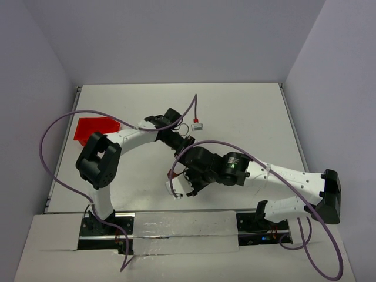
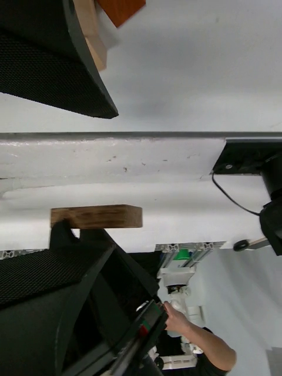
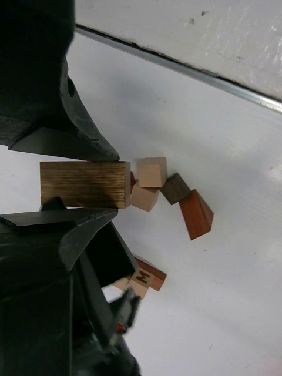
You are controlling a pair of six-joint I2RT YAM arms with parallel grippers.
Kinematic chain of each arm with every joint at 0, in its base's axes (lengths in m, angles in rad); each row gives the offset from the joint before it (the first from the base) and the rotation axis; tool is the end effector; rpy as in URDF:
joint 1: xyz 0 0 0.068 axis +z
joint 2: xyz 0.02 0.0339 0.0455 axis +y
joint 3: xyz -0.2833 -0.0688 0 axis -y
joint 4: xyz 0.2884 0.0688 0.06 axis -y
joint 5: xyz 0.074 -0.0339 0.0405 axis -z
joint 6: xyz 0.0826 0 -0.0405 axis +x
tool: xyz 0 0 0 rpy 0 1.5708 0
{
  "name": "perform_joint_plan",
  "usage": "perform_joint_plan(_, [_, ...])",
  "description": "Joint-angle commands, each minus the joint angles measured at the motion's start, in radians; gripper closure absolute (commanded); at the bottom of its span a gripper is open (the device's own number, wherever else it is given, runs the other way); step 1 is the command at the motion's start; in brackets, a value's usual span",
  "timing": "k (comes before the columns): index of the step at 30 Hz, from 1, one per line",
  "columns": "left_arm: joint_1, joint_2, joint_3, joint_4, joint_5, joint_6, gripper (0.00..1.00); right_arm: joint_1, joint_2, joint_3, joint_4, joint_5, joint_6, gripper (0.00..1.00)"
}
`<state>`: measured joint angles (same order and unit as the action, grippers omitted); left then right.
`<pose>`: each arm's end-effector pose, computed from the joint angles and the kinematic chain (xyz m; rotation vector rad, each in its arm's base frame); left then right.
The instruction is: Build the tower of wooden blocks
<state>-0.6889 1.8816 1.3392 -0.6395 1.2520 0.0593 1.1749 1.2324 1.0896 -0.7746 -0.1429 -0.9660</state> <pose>0.2763 -0.3291 0.1933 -1.2214 -2.1554 1.8357 0.1105 0.2948 0.2754 -2.2170 1.1432 0.2656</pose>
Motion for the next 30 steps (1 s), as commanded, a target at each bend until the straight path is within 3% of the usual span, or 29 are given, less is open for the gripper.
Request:
perform_joint_plan(1, [0.17,-0.073,0.048,-0.016,0.044,-0.013,0.09,-0.15,-0.017,0.062,-0.05,-0.012,0.009,0.96])
perform_joint_plan(8, [0.344,-0.276,-0.037,0.112,-0.086,-0.039,0.07,-0.409,0.032,0.171,-0.055,-0.131,-0.015,0.97])
perform_joint_plan(13, [0.424,-0.436,-0.108,0.07,-0.182,0.091,0.05,-0.502,0.183,0.323,-0.092,-0.203,-0.061,0.98])
perform_joint_plan(17, [0.53,-0.475,-0.092,-0.122,-0.083,0.28,0.01,-0.514,0.335,0.471,-0.152,-0.258,-0.077,0.99])
perform_joint_plan(21, [0.752,-0.495,-0.091,-0.281,0.083,0.442,0.01,-0.517,0.517,0.618,-0.181,-0.306,-0.082,0.99])
perform_joint_plan(22, [0.753,-0.495,-0.077,-0.325,0.084,0.444,0.01,-0.515,0.546,0.643,-0.186,-0.307,-0.085,0.99])
perform_joint_plan(24, [0.843,-0.471,-0.036,-0.434,0.156,0.605,0.01,-0.515,0.603,0.684,-0.196,-0.325,-0.092,0.98])
perform_joint_plan(26, [0.91,-0.453,0.049,-0.69,0.193,0.863,0.01,-0.515,0.678,0.733,-0.204,-0.337,-0.106,0.98])
perform_joint_plan(28, [0.914,-0.476,0.073,-0.729,0.15,0.901,0.01,-0.515,0.727,0.764,-0.2,-0.351,-0.102,0.97])
perform_joint_plan(30, [0.914,-0.513,0.041,-0.653,0.131,0.831,0.01,-0.515,0.777,0.805,-0.196,-0.35,-0.085,0.97])
